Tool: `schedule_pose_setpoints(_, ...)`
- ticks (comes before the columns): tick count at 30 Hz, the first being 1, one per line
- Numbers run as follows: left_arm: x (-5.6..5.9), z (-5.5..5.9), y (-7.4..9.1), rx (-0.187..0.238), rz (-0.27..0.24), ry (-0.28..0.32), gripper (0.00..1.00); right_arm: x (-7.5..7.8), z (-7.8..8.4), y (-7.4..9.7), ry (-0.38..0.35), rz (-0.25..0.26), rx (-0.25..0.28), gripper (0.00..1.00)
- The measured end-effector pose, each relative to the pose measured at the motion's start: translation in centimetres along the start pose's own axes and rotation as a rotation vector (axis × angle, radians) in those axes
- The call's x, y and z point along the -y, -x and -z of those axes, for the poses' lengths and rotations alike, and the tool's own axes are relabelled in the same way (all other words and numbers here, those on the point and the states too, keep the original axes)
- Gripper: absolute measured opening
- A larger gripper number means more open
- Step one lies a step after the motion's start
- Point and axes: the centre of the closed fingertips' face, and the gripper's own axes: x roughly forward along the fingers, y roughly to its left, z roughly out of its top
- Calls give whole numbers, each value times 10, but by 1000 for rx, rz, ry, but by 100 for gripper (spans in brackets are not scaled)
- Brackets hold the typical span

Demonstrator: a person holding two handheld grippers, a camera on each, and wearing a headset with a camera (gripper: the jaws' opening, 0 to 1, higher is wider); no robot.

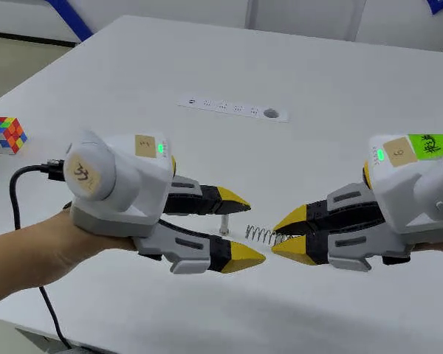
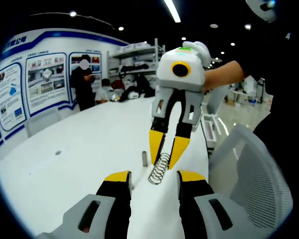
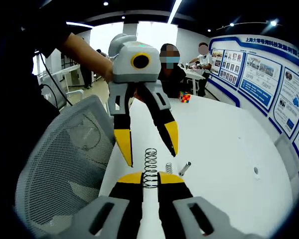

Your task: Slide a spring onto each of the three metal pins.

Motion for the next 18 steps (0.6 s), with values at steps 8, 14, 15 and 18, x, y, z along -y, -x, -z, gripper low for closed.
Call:
schedule_pose_setpoints(8,4,0,-3,-5,23,-9,26,-5,0,-1,7,-25,-8,11)
schedule_pose_setpoints(14,7,3,-4,-17,40,-7,19,-5,-1,-1,10,-33,-5,11)
schedule_pose_setpoints(15,7,3,-4,-19,41,-8,18,-5,-1,-1,10,-34,-6,11)
schedule_pose_setpoints(18,9,5,-4,-30,53,-11,13,-4,0,0,8,-30,-7,11)
